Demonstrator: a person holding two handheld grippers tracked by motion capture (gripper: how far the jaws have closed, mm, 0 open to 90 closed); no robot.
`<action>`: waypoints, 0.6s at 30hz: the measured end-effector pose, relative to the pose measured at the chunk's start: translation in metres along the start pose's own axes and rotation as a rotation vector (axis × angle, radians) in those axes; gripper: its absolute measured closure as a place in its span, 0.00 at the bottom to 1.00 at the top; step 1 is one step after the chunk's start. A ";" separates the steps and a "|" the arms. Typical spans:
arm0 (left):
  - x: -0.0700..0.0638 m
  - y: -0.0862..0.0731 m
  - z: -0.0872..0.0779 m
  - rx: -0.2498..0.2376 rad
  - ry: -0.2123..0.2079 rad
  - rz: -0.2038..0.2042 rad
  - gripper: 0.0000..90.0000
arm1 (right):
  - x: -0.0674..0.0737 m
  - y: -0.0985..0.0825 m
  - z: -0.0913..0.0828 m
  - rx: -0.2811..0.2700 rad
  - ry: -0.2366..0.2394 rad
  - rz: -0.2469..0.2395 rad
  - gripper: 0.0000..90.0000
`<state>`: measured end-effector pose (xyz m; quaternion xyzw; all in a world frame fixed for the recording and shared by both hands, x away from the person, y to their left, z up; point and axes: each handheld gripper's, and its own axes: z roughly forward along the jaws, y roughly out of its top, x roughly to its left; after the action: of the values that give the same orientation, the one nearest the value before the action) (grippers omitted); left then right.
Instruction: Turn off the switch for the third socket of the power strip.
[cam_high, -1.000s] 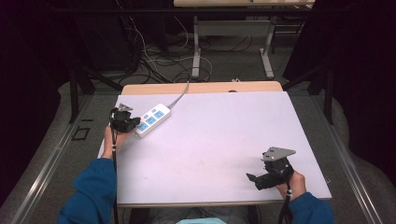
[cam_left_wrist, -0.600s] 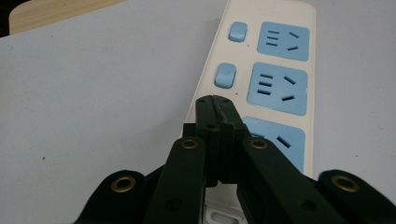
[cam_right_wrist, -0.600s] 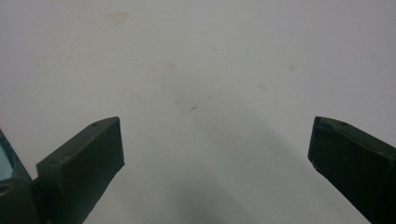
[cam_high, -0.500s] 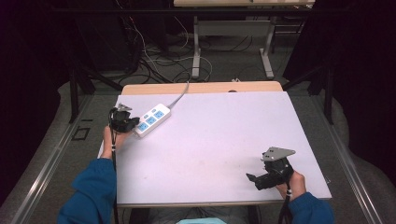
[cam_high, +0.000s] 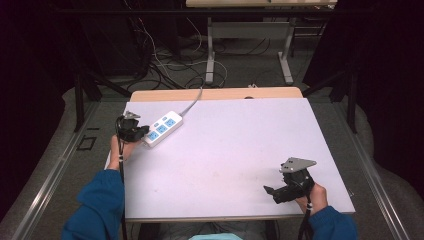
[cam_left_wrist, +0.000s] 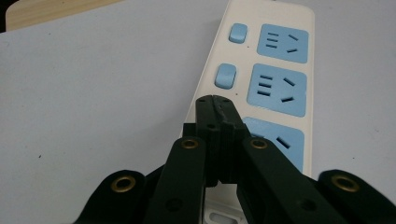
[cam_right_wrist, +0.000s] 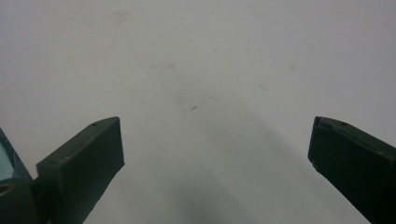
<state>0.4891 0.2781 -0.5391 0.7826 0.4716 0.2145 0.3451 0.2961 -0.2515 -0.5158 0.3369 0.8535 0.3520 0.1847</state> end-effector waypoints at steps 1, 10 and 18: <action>0.000 0.000 0.000 0.001 0.001 0.001 1.00 | 0.000 0.000 0.000 -0.001 -0.002 -0.005 0.03; 0.000 0.000 0.000 0.001 -0.001 0.003 1.00 | 0.000 0.000 0.000 0.000 -0.003 0.001 0.03; 0.000 -0.001 0.001 0.008 -0.002 0.000 1.00 | -0.001 0.000 0.000 -0.004 -0.001 -0.015 0.03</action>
<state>0.4890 0.2780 -0.5400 0.7842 0.4720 0.2121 0.3425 0.2969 -0.2522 -0.5156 0.3301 0.8554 0.3520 0.1883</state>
